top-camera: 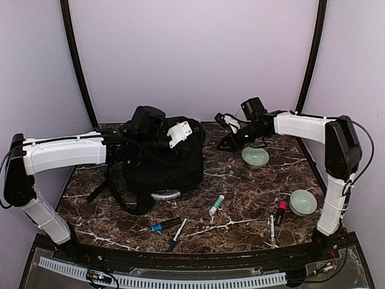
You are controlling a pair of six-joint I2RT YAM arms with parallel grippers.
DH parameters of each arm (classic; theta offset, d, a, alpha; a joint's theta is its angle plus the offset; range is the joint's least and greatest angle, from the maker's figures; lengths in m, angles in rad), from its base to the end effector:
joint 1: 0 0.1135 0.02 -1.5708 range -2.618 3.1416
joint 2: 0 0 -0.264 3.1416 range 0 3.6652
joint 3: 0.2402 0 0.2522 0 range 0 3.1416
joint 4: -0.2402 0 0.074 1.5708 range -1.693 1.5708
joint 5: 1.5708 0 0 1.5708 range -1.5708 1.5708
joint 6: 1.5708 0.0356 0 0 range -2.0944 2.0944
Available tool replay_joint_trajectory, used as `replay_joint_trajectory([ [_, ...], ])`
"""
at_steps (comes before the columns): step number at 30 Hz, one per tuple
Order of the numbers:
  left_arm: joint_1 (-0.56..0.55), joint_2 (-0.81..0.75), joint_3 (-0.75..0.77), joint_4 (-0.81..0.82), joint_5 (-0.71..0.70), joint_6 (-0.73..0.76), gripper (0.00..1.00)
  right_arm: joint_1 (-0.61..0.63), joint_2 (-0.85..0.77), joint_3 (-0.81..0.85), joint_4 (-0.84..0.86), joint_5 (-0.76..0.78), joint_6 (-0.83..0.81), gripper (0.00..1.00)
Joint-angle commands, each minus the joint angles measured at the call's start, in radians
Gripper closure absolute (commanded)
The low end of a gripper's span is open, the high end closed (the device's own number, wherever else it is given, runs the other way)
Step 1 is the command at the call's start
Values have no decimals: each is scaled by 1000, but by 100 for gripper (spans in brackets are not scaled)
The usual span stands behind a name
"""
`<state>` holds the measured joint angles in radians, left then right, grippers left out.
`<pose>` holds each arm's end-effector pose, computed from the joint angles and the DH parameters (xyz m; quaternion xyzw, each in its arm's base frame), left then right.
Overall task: Pack the student bag
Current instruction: Pick up the upper front pocket of the student bag.
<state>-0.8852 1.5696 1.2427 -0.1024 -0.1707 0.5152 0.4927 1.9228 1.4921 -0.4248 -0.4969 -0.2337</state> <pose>0.2390 -0.2827 0.3103 0.5050 0.6708 -0.0285 0.5423 0.3688 0.2173 0.2341 -0.4030 0.8181 0.2722 0.3067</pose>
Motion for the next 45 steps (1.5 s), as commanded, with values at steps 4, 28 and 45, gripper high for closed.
replay_joint_trajectory([
  [4,133,-36,-28,14,-190,19,23,-5,-123,-66,-122,-164,-131,59],
  [28,236,34,-120,-57,-7,96,22,56,-184,-221,-143,-211,-202,55],
  [45,238,195,-52,153,-433,92,52,144,-135,-131,-98,-120,-159,56],
])
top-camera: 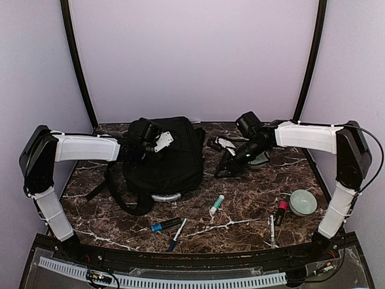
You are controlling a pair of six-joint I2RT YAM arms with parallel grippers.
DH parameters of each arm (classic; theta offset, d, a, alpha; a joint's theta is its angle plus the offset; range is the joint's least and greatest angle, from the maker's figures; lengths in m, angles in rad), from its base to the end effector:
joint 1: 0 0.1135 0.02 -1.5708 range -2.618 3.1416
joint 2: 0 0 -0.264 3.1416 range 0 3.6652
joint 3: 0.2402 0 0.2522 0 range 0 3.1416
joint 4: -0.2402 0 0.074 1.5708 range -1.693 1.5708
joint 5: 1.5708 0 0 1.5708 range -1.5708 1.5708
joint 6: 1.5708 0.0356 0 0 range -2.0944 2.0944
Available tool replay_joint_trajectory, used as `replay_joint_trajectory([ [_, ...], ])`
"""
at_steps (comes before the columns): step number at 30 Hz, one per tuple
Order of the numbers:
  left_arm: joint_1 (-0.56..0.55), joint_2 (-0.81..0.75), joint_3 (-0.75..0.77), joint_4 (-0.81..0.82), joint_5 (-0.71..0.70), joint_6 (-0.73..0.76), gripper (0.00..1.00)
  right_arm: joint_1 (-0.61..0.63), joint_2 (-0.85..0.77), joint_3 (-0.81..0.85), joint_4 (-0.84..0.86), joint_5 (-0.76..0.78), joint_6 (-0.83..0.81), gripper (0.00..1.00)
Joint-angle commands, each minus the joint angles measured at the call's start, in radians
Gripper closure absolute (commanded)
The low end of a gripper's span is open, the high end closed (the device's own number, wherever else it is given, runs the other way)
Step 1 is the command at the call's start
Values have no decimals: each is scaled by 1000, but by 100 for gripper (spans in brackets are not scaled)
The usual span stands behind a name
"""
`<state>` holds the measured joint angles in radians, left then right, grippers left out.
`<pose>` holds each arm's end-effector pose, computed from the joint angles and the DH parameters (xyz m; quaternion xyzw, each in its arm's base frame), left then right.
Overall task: Pack the student bag
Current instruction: Pick up the upper front pocket of the student bag.
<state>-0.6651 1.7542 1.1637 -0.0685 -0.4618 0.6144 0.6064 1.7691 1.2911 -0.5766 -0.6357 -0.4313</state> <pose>0.3157 -0.2274 0.2217 0.4410 0.7613 0.1945 0.4337 0.2902 0.2270 0.2236 -0.5247 0.7580 0.3222 0.2151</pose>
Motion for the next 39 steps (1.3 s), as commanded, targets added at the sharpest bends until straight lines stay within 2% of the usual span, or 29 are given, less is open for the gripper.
replay_joint_trajectory([
  [1,19,9,27,140,-147,-9,56,31,38,97,59,-2,55,56],
  [6,26,-12,32,158,-111,-40,70,42,173,274,99,-63,194,58],
  [11,27,-23,48,120,-45,-93,93,81,303,439,182,-65,339,58],
  [13,27,-38,54,104,8,-136,99,84,352,473,240,-77,428,58],
  [20,27,-92,75,80,251,-313,100,104,481,624,255,-146,556,57],
  [23,27,-96,91,70,310,-357,100,105,501,629,244,-19,604,55],
  [26,27,-109,94,68,340,-382,100,102,514,618,211,248,625,54],
  [33,27,-137,77,75,389,-420,100,87,535,594,141,589,500,53],
  [36,27,-133,77,70,410,-438,100,87,528,586,129,674,421,53],
  [39,27,-128,75,69,420,-450,100,87,497,562,125,667,394,52],
])
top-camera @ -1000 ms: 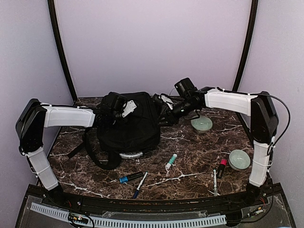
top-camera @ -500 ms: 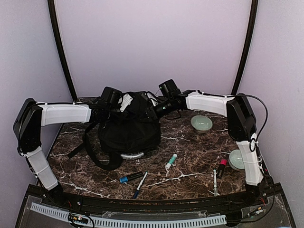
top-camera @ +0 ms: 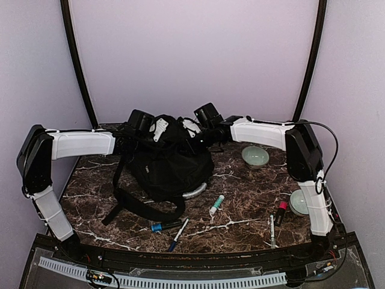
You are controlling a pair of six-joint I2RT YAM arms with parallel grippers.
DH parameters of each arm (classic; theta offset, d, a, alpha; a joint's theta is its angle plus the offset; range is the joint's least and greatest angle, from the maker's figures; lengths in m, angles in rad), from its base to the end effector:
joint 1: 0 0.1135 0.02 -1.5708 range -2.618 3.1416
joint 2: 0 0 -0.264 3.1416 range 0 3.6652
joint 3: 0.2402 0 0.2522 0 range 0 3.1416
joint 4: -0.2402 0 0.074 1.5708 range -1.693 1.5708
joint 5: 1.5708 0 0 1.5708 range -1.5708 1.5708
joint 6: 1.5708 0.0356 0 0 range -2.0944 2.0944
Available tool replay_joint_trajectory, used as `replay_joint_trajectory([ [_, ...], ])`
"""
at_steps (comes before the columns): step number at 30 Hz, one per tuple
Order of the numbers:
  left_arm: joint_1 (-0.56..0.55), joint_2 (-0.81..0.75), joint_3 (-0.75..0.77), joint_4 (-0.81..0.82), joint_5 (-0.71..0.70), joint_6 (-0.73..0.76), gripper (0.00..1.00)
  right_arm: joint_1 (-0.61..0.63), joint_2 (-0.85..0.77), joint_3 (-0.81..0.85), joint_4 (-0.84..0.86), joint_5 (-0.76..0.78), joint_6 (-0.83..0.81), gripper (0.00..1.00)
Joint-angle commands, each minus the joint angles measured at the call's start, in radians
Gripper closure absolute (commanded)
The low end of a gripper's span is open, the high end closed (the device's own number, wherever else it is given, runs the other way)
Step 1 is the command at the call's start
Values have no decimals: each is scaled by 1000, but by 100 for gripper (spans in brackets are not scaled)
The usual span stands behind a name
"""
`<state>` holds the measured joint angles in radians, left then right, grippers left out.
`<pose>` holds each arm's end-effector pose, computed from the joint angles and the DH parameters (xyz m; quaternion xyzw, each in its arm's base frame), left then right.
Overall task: Pack the student bag
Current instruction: Pick up the upper front pocket of the student bag, then pick up the glue stick from the center of the board.
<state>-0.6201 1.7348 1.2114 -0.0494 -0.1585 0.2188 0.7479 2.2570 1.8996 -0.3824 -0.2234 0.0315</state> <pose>0.3263 -0.2261 0.2443 0.3219 0.8149 -0.0270 0.4813 0.3744 0.3581 0.2150 -0.3609 0.8357 0.2467 0.3323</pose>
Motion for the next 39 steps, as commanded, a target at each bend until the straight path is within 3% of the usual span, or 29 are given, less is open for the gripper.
replay_joint_trajectory([
  [1,-18,-107,24,51,122,-58,100,-56,-1,-47,-81,198,-78,53],
  [3,-18,-104,17,50,122,-61,100,-59,-37,-46,-114,103,-80,53],
  [6,-18,-101,9,44,109,-61,100,-78,-142,-85,-136,-156,-107,52],
  [9,-18,-105,4,43,83,-48,100,-93,-261,-161,-171,-329,-226,51],
  [13,-18,-106,2,46,43,-23,100,-103,-370,-278,-276,-387,-463,51],
  [17,-18,-103,-1,50,37,-14,100,-104,-436,-421,-390,-362,-741,53],
  [21,-18,-94,0,49,28,-10,100,-94,-473,-561,-400,-298,-886,54],
  [28,-18,-82,0,49,28,-7,100,0,-470,-623,-332,-110,-957,44],
  [39,-18,-84,5,37,38,-10,100,138,-393,-634,-281,60,-1051,43],
])
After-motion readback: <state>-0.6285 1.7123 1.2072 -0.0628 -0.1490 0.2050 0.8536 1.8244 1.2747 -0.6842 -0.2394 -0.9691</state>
